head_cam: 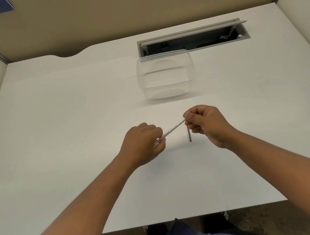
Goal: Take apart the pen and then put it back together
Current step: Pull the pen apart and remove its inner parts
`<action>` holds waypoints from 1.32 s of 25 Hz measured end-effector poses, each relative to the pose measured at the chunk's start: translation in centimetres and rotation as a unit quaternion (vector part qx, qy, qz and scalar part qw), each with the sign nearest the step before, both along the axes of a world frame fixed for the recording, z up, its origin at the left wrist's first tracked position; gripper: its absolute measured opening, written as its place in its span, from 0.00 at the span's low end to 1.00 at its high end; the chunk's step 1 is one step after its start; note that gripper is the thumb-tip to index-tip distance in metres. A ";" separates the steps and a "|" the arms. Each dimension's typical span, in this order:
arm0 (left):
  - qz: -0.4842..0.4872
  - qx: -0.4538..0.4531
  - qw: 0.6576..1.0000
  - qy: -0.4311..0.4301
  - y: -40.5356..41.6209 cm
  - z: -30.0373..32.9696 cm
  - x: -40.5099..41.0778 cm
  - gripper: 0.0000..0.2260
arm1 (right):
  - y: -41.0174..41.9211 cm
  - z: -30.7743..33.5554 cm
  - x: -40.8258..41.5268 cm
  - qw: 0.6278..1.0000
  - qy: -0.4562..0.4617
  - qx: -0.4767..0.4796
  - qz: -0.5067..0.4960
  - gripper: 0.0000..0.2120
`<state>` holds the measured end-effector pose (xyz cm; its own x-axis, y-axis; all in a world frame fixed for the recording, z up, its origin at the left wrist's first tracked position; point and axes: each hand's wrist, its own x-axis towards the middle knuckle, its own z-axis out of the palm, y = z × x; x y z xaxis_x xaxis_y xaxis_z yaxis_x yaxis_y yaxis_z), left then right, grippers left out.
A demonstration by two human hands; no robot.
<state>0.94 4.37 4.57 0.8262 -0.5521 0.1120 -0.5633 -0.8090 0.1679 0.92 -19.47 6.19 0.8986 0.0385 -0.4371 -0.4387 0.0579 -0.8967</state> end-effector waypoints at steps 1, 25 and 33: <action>0.011 -0.017 1.000 0.010 -0.2 0.3 -0.3 0.07 | 0.0 0.1 -0.1 1.000 0.003 0.009 0.000 0.03; -0.049 -0.099 0.992 -0.063 -3.1 0.3 0.2 0.08 | -0.4 2.0 -0.8 0.966 0.166 0.032 0.195 0.12; -0.082 -0.069 0.991 -0.080 -2.5 1.0 0.3 0.07 | 0.2 1.7 -1.4 0.970 0.148 0.021 0.193 0.13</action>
<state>1.22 1.89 5.59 0.6918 -0.6480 0.3186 -0.7141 -0.6794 0.1688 -0.51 -19.22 7.85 0.6493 0.3694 -0.6647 -0.6728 -0.1284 -0.7286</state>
